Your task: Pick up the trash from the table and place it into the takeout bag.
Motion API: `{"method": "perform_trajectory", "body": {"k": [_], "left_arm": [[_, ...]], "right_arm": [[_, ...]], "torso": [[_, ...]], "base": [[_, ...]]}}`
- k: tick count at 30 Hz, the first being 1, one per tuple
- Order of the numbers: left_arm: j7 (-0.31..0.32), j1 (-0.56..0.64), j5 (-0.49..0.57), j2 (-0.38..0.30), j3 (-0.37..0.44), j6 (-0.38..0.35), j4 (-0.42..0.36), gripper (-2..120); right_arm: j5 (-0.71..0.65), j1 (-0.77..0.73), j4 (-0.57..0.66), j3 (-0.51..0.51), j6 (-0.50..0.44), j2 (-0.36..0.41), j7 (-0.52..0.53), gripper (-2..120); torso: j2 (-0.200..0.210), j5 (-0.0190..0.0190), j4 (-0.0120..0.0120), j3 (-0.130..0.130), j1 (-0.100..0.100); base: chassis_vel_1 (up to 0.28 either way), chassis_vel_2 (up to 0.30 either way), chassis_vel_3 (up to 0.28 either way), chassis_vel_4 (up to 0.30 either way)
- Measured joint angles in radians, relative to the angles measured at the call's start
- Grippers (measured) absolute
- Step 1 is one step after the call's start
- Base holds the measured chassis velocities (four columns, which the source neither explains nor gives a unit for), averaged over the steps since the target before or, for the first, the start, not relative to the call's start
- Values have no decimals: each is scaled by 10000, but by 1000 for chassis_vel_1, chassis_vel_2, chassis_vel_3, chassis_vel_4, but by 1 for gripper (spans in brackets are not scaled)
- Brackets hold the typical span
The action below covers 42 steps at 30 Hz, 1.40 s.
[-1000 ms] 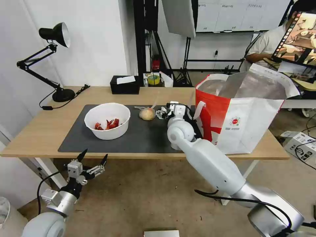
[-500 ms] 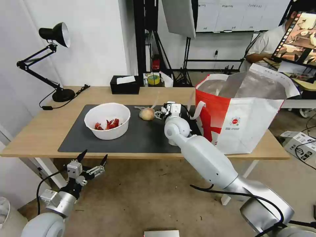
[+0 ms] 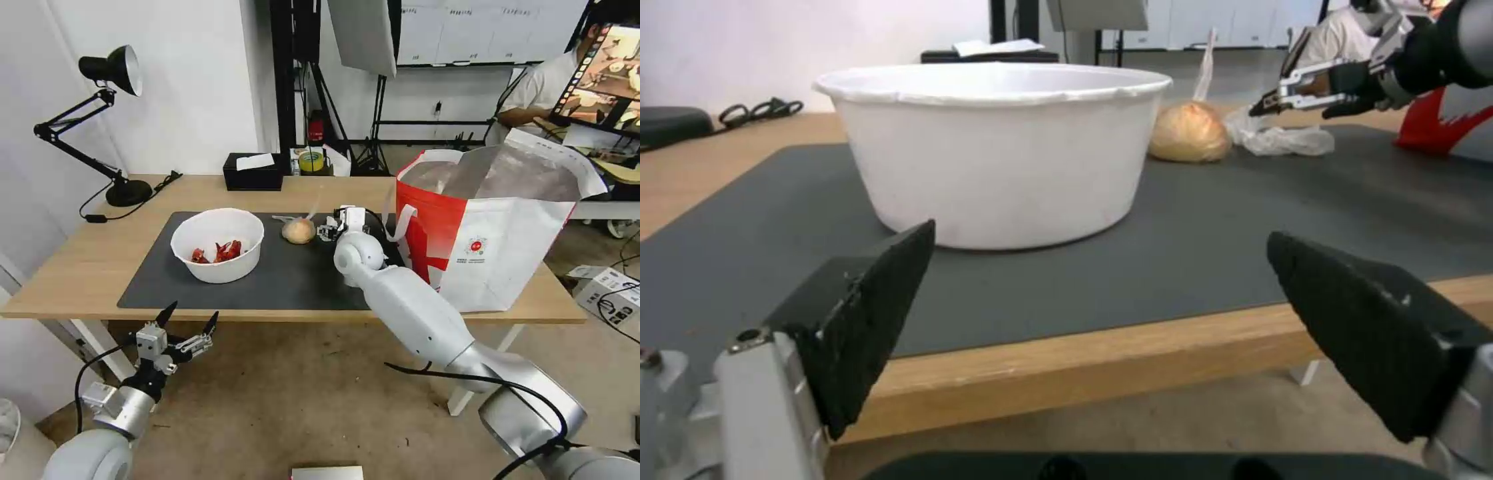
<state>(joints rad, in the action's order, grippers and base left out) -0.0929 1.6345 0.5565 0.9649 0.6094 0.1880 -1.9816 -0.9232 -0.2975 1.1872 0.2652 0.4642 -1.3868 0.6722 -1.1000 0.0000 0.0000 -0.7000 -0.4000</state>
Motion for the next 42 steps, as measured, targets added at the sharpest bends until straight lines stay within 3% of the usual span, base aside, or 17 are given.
{"method": "perform_trajectory", "body": {"k": [19, 23, 29, 34, 42], "left_arm": [[2, 4, -2, -21, -2, 12, -25, 100], [2, 5, -3, -24, -5, 13, -25, 100], [3, 9, -17, -24, -50, 19, -30, 100], [36, 3, -25, -19, -93, 27, -50, 100], [52, 23, -45, -15, -118, 35, -66, 100]], "right_arm": [[0, 99, -584, -66, 62, -285, -374, 97], [-1, 99, -611, -83, 66, -302, -374, 88], [-2, 23, -595, -92, 73, -262, -366, 58], [-27, -70, -527, -105, 77, -199, -348, 46], [-30, -202, -429, -130, 81, -103, -313, 17]], "torso": [[0, 0, 1, 0, 0], [0, 0, 0, 1, 0], [0, 0, 1, 1, 0], [0, 0, 0, 0, 0], [0, 0, 0, 1, 0]], "base": [[0, 0, 0, 0], [0, 0, 0, 0], [0, 0, 0, 0], [0, 0, 0, 0], [0, 0, 0, 0]]}}
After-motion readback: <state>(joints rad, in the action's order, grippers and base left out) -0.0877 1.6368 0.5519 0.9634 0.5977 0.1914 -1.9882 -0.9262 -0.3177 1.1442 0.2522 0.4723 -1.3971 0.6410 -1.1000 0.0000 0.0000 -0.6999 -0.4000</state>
